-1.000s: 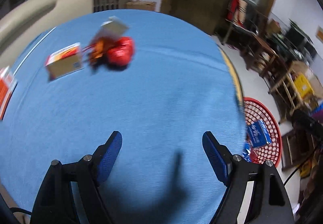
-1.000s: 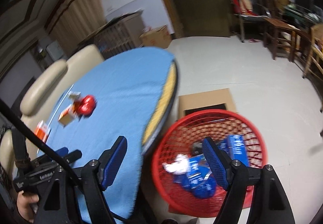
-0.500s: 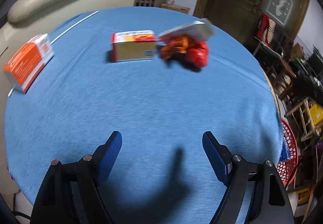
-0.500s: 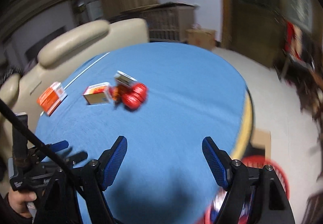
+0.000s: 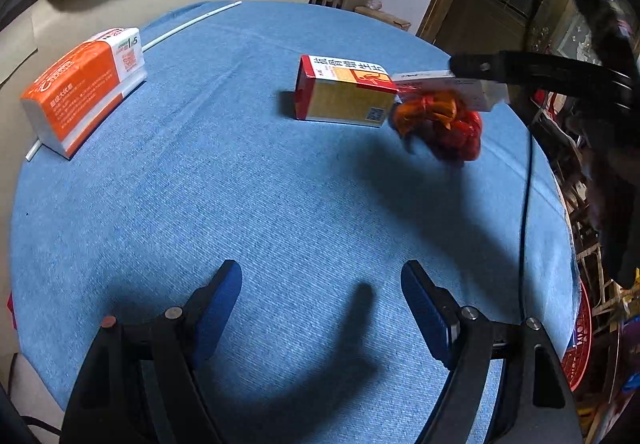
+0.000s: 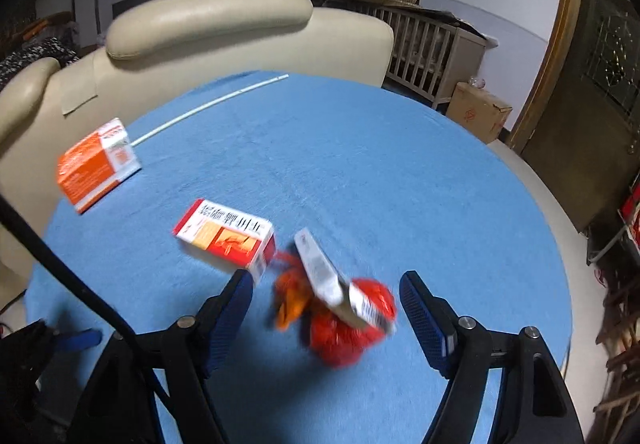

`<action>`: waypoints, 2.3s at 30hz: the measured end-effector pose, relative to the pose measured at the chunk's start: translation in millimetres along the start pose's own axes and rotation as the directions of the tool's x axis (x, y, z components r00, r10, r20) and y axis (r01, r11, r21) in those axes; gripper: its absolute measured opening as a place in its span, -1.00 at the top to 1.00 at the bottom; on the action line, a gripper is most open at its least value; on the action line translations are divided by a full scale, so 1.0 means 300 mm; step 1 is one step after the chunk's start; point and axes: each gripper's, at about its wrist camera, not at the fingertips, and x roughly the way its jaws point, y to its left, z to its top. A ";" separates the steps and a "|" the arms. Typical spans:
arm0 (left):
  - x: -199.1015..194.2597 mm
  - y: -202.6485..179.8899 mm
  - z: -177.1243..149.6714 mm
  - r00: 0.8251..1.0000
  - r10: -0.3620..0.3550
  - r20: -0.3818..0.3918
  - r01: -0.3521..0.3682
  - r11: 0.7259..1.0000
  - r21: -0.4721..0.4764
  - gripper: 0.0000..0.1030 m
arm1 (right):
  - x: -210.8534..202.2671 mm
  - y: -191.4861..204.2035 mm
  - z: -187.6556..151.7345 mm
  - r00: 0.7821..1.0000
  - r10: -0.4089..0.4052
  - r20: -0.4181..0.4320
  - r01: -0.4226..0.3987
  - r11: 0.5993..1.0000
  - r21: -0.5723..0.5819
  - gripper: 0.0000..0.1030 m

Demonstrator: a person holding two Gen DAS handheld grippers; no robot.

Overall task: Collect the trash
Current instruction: 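Grasp the white barcode strip with the right gripper, then grasp the red-and-white medicine box with the left gripper, then carry the barcode strip and the medicine box over the red basket with both grippers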

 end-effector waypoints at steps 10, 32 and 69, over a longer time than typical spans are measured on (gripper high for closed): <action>0.038 -0.029 0.047 1.000 0.007 0.000 -0.007 1.000 0.024 -0.60 | 0.033 -0.113 -0.029 0.998 0.066 0.009 -0.067 0.983 0.169 0.66; 0.236 -0.190 0.412 0.991 0.132 0.031 -0.134 0.988 0.081 -0.64 | -0.241 -0.257 -0.557 0.976 0.173 0.129 -0.214 0.853 0.475 0.67; -0.084 -0.210 0.081 0.981 0.146 0.130 -0.160 0.981 0.113 -0.58 | -0.222 -0.050 -0.656 0.992 0.117 -0.043 -0.093 0.927 0.365 0.63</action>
